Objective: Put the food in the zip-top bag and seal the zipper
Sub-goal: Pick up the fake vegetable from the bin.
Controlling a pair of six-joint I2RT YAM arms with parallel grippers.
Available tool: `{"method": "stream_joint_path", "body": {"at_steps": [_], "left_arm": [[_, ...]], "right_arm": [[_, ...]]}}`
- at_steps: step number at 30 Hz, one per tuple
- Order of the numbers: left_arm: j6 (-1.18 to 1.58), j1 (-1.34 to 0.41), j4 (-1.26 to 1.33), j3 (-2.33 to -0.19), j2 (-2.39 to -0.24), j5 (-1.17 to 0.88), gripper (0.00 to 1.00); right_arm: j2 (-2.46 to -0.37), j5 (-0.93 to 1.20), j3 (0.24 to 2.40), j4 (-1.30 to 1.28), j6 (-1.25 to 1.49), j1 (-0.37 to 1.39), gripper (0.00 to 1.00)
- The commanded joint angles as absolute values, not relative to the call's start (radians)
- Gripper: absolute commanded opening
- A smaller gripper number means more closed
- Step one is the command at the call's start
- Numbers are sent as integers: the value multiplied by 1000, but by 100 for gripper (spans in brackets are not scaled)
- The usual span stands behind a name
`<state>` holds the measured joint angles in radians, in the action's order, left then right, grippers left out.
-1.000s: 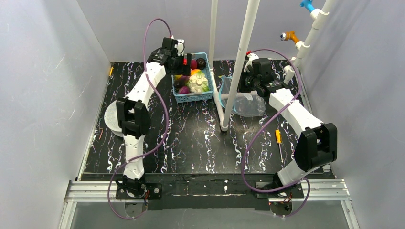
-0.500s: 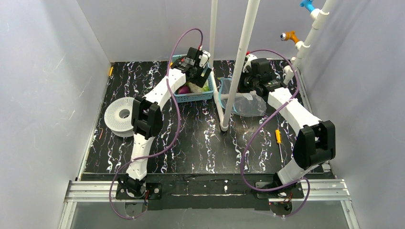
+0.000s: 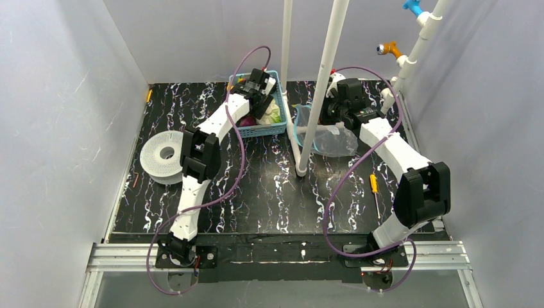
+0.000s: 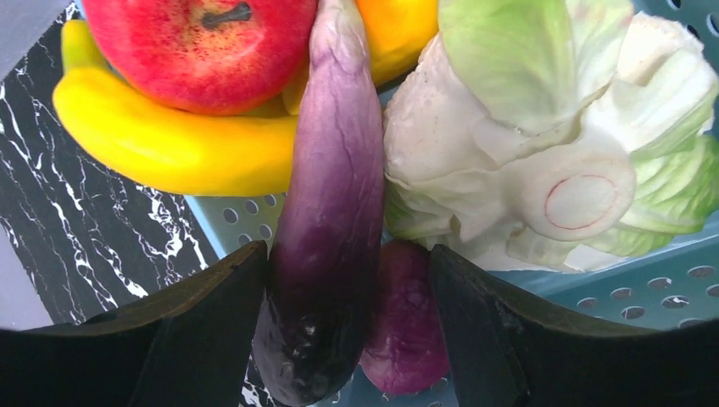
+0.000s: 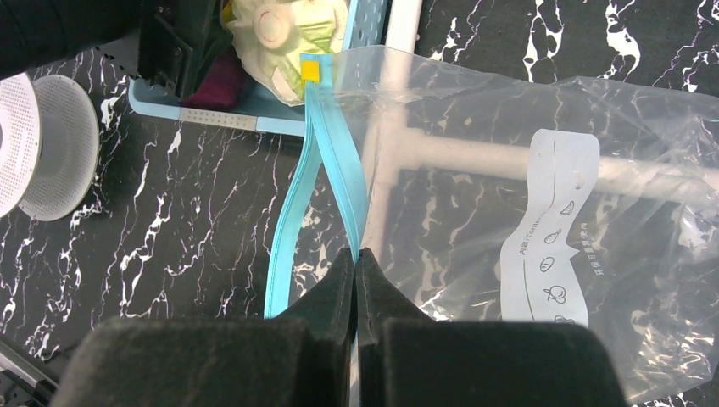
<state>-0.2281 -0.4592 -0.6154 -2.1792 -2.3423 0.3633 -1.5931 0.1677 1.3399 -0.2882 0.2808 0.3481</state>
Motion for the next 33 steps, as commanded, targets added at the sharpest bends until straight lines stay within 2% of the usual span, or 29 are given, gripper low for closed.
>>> {"method": "stream_joint_path", "body": {"at_steps": [1,7,9,13,15,22,33], "left_arm": [[-222,-449,-636,-2217,-2345,359,66],[-224,-446,-633,-2256,-2356,360,51],[-225,-446,-626,-2261,-2349,355,49],[-220,-446,-618,-2275,-2347,333,66],[-207,-446,-612,-2276,-2344,327,70],[-236,-445,-570,-2278,-2365,334,60],[-251,-442,-561,-2263,-2400,321,57]], "right_arm": [[-1601,187,1389,-261,271,345,1],[-1604,187,1391,-262,270,346,1],[-1606,188,1392,-262,270,345,1],[-1608,198,1394,-262,271,345,1],[-1608,199,1393,-263,272,345,1],[-1617,203,1396,-264,271,345,1],[-1629,205,1401,-267,270,345,1]]}}
